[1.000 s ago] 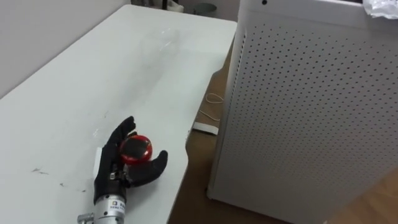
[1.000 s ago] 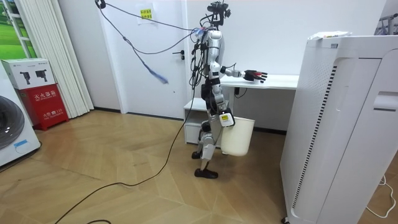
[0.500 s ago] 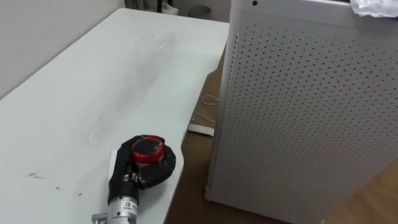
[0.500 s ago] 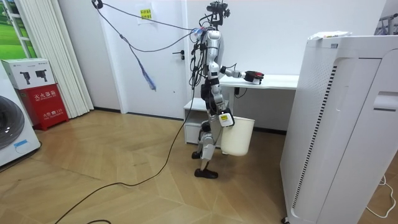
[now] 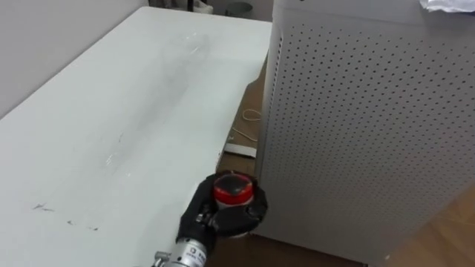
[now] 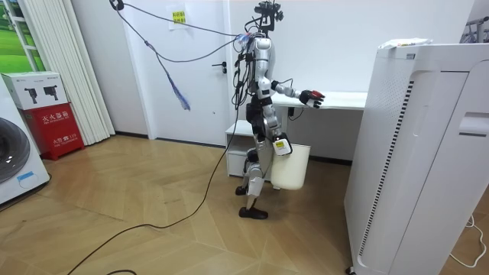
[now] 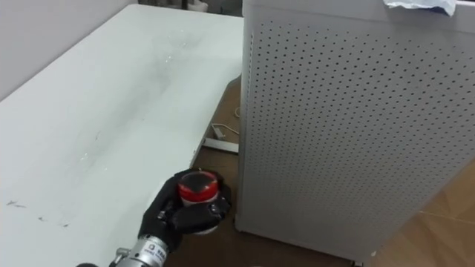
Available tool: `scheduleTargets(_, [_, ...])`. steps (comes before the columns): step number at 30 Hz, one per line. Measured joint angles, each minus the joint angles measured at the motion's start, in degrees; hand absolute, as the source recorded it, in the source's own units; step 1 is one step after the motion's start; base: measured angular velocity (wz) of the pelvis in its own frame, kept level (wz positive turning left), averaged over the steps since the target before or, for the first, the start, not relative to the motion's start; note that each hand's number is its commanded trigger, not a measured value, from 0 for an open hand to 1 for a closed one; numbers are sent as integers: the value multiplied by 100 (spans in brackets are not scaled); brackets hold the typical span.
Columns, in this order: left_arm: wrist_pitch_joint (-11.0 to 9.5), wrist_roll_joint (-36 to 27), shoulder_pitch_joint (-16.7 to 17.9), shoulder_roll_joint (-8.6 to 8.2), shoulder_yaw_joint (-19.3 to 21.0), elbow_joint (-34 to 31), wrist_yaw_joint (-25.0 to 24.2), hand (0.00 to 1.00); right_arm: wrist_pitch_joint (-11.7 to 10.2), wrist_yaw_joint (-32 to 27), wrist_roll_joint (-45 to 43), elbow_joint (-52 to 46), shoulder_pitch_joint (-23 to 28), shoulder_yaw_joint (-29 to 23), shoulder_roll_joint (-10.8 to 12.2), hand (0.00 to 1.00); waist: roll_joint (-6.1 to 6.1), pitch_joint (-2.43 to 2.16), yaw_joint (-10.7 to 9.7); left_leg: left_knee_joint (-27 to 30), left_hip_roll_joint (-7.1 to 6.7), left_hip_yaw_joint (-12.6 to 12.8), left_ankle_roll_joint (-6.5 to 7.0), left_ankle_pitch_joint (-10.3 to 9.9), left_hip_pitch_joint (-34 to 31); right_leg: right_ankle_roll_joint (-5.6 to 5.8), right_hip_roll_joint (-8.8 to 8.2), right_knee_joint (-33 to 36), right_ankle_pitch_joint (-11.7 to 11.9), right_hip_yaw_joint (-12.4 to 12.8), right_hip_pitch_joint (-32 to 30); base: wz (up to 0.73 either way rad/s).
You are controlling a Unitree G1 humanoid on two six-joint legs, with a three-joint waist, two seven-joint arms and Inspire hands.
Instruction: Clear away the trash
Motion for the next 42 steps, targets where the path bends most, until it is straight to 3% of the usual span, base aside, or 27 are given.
scheduleTargets(4, [171,-208,0,6,-419,-61,-490,100,-1,-120,7,-180,-34,15,-12,100,34,-4,-73,-2,14,44,-2,1,-67,0,11,26,0,20,-116,-8])
scheduleTargets(12, [183,-224,5,146,-635,85,-886,100,-16,-217,48,-407,-187,-34,-143,100,121,41,-260,-4,20,99,-2,1,-76,0,16,41,0,64,-156,-3])
scheduleTargets(17, [267,-218,28,200,-798,366,-983,100,-61,-217,40,-445,-341,-80,-180,100,292,65,-326,-3,21,109,-2,1,-268,0,20,39,0,64,-339,2])
scheduleTargets(22, [275,-231,75,210,-1006,365,-1184,100,-61,-197,43,-498,-327,-72,-168,100,395,36,-366,-7,24,94,-21,13,-410,0,22,106,0,94,-551,-6])
scheduleTargets(24, [275,-232,75,212,-1074,366,-1227,30,-61,-201,44,-490,-331,-72,-171,100,394,36,-367,-8,30,86,-22,15,-412,0,28,140,0,94,-591,-12])
scheduleTargets(25, [275,-222,74,207,-1108,375,-1230,0,-62,-213,43,-474,-346,-73,-172,100,405,41,-366,-10,41,16,-26,20,-405,0,36,289,-4,58,-688,-28])
scheduleTargets(27, [259,-222,71,195,-1139,474,-1234,0,-74,-229,34,-453,-344,-65,-158,100,453,69,-336,-23,97,-576,-35,32,-344,-124,150,743,-110,-25,-1134,-52])
scheduleTargets(28, [256,-234,66,201,-1085,639,-1233,0,-88,-234,32,-457,-387,-24,-117,100,439,63,-340,5,105,-694,-55,20,-354,-407,284,146,294,10,-1321,-51])
scheduleTargets(29, [294,-228,33,91,-1061,914,-1237,0,-158,-263,29,-448,-384,-2,-165,100,586,94,-467,7,170,-620,-174,33,-390,-425,316,69,669,-149,-1266,-32])
scheduleTargets(30, [333,-224,37,79,-1063,962,-1259,0,-161,-293,31,-420,-374,-4,-168,100,595,98,-544,-16,166,-499,-234,67,-387,-431,298,72,664,-164,-1246,0])
scheduleTargets(32, [373,-222,16,89,-1066,1029,-1380,0,-156,-360,29,-226,-372,2,-122,100,589,107,-594,-148,255,-13,-340,155,-410,-437,313,94,659,-123,-1230,16])
scheduleTargets(34, [373,-219,-32,77,-1081,1038,-1423,0,-145,-427,30,-192,-380,-13,-131,100,579,112,-620,-208,273,110,-323,193,-413,-428,332,110,643,-105,-1265,32])
scheduleTargets(42, [400,-232,-82,55,-1131,1178,-1454,0,-156,-445,27,-250,-466,32,-114,100,571,124,-522,-161,137,140,-275,188,-458,-434,283,196,570,-129,-1328,5])
